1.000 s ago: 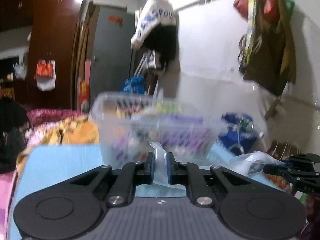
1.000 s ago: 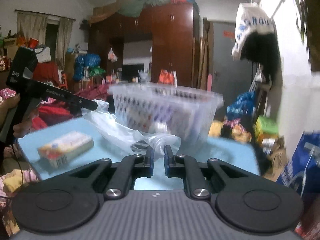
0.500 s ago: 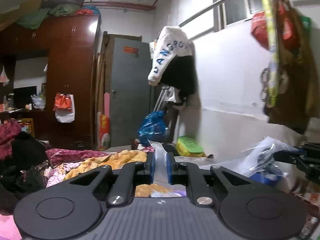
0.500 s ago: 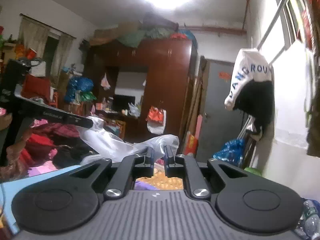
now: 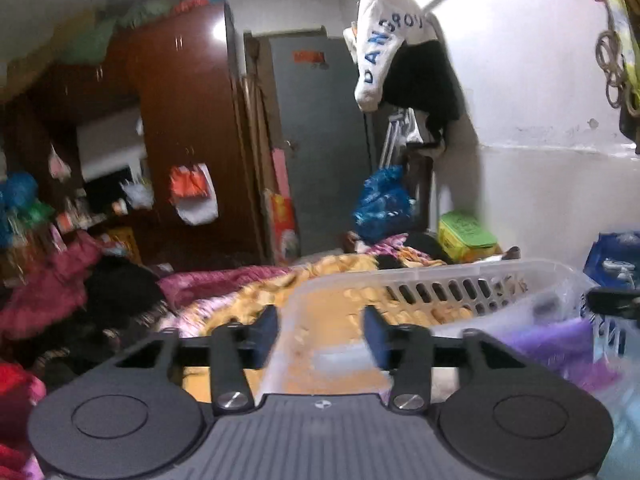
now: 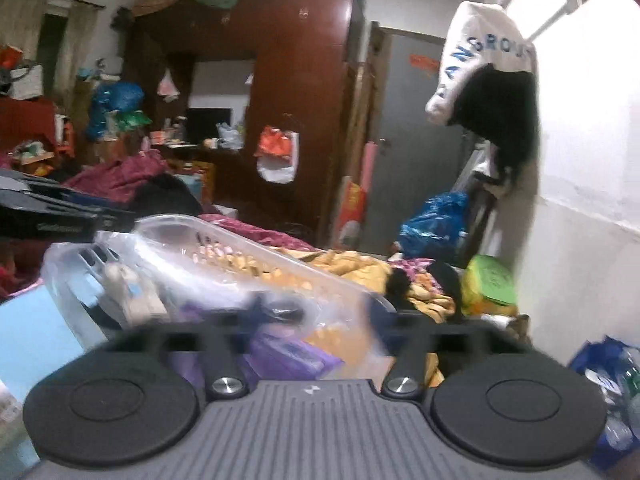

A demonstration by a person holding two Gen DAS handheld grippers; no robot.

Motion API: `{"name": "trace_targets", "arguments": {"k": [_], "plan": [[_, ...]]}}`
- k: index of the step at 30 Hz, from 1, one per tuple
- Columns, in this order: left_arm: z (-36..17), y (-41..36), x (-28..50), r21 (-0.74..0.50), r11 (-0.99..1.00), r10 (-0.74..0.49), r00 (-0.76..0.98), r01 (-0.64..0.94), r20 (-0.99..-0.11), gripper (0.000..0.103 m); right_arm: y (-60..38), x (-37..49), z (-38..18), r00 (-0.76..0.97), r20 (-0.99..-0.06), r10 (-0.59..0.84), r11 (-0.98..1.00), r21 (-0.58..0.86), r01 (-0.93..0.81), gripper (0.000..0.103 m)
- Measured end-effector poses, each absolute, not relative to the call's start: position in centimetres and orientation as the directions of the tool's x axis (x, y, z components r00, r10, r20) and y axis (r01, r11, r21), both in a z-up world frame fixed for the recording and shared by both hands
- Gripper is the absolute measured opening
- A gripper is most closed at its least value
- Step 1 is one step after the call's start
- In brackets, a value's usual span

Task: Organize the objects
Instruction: 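Drop the clear plastic bag into the basket, then grasp the white-and-orange medicine box between both tools and lift it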

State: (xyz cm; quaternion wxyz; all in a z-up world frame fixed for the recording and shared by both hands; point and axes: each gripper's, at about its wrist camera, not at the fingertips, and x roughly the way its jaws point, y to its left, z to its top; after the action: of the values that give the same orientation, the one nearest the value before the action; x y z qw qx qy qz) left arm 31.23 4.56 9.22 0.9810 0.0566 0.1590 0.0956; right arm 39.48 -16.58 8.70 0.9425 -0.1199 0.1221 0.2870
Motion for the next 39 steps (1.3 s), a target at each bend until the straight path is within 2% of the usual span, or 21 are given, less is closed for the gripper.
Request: {"name": "trace_targets", "arguments": {"k": [2, 3, 6, 10, 14, 17, 22, 24, 26, 29, 32, 34, 37, 39], "plan": [[9.3, 5.1, 28.3, 0.114, 0.986, 0.147, 0.951, -0.120, -0.273, 0.076, -18.4, 37.3, 8.4, 0.820, -0.239, 0.520, 0.821, -0.125, -0.557, 0.103], [9.3, 5.5, 26.8, 0.098, 0.991, 0.116, 0.955, -0.092, -0.273, 0.079, -19.4, 36.1, 8.3, 0.819, -0.219, 0.530, 0.820, -0.111, -0.561, 0.103], [8.4, 6.2, 22.4, 0.090, 0.993, 0.093, 0.957, -0.070, -0.276, 0.080, -21.8, 33.1, 7.6, 0.813, -0.187, 0.551, 0.823, -0.038, -0.567, 0.103], [5.7, 8.1, 18.2, 0.072, 0.997, 0.054, 0.942, -0.031, -0.333, 0.080, -22.9, 28.4, 4.8, 0.786, -0.193, 0.588, 0.807, 0.067, -0.587, 0.103], [3.2, 10.0, 17.4, 0.065, 0.998, 0.015, 0.926, 0.011, -0.378, 0.080, -20.0, 23.8, 2.0, 0.668, -0.214, 0.713, 0.689, 0.036, -0.724, 0.103], [1.8, 11.6, 19.1, -0.006, 1.000, -0.025, 0.890, 0.025, -0.455, 0.080, -17.0, 21.4, 0.6, 0.559, -0.266, 0.785, 0.582, 0.011, -0.813, 0.103], [-1.0, 12.8, 20.2, -0.060, 0.998, -0.043, 0.848, 0.014, -0.528, 0.080, -13.1, 19.6, -0.8, 0.467, -0.326, 0.822, 0.474, -0.063, -0.878, 0.103], [-1.3, 12.9, 19.7, -0.076, 0.997, -0.052, 0.845, 0.013, -0.533, 0.080, -12.4, 19.2, -1.5, 0.461, -0.350, 0.816, 0.463, -0.084, -0.882, 0.103], [-1.3, 12.6, 19.3, -0.042, 0.999, -0.047, 0.849, 0.029, -0.527, 0.080, -11.9, 19.3, -1.9, 0.508, -0.361, 0.782, 0.504, -0.113, -0.856, 0.103], [-1.1, 12.9, 18.7, -0.045, 0.998, -0.062, 0.848, 0.045, -0.527, 0.080, -13.1, 20.3, -1.9, 0.486, -0.377, 0.788, 0.511, -0.040, -0.859, 0.103], [-1.1, 13.2, 17.9, -0.120, 0.985, -0.168, 0.821, 0.121, -0.546, 0.080, -14.4, 20.5, -1.8, 0.567, -0.365, 0.738, 0.585, -0.072, -0.808, 0.103], [-1.3, 12.7, 17.3, -0.114, 0.985, -0.172, 0.824, 0.131, -0.540, 0.080, -15.2, 21.1, -1.8, 0.640, -0.350, 0.684, 0.652, -0.098, -0.751, 0.103], [-1.6, 11.8, 16.5, -0.135, 0.973, -0.231, 0.813, 0.188, -0.535, 0.080, -16.7, 23.0, -1.6, 0.638, -0.370, 0.675, 0.686, -0.005, -0.728, 0.101], [-2.1, 11.2, 15.8, -0.170, 0.955, -0.295, 0.795, 0.241, -0.530, 0.082, -17.7, 23.2, -1.5, 0.689, -0.353, 0.634, 0.733, -0.010, -0.680, 0.100]]}}
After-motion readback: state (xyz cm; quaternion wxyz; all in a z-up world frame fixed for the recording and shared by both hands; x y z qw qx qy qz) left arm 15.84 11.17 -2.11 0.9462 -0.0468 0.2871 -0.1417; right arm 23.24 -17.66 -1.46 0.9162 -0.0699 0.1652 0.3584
